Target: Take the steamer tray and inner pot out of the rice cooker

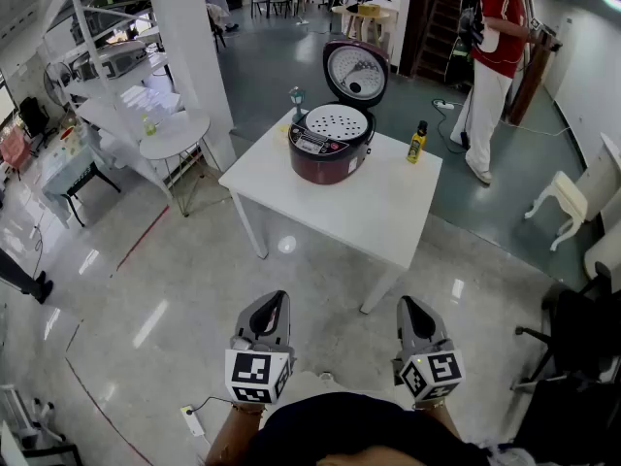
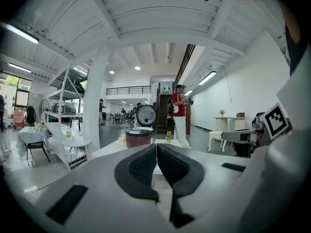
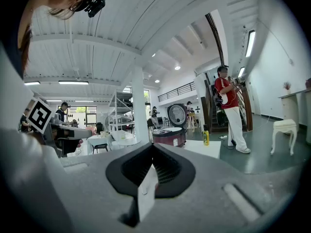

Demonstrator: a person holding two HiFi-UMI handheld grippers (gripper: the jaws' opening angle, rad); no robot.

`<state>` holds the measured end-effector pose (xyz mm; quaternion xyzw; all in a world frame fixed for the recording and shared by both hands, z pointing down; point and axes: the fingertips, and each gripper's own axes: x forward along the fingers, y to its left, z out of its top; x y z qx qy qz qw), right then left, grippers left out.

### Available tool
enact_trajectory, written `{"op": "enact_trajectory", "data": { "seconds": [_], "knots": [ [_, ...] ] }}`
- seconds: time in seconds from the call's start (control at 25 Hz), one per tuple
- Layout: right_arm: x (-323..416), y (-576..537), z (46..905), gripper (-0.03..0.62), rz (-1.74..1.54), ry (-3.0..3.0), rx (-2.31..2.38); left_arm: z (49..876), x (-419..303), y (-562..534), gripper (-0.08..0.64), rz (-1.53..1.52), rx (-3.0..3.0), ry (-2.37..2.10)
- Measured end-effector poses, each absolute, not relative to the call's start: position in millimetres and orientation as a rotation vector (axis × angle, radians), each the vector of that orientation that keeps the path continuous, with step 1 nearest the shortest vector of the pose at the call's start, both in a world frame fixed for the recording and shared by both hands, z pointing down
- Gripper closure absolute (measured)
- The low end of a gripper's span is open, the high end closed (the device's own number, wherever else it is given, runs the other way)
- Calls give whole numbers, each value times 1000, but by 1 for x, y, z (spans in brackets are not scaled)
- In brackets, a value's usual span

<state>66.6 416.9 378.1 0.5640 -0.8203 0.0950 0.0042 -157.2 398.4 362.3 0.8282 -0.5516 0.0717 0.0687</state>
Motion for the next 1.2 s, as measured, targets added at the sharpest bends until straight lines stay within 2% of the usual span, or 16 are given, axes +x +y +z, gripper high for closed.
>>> {"op": "enact_trajectory", "data": {
  "seconds": [1.0,1.16,1.2],
  "knots": [
    [58,415,367,586,185,-2681,1718,361,-161,406,553,188,2531,-1657],
    [59,410,362,441,154,-2689,1713,364,-159,404,547,225,2536,-1640],
    [59,408,363,395,144,-2682,1711,366,-156,403,519,242,2544,-1626]
  ]
}}
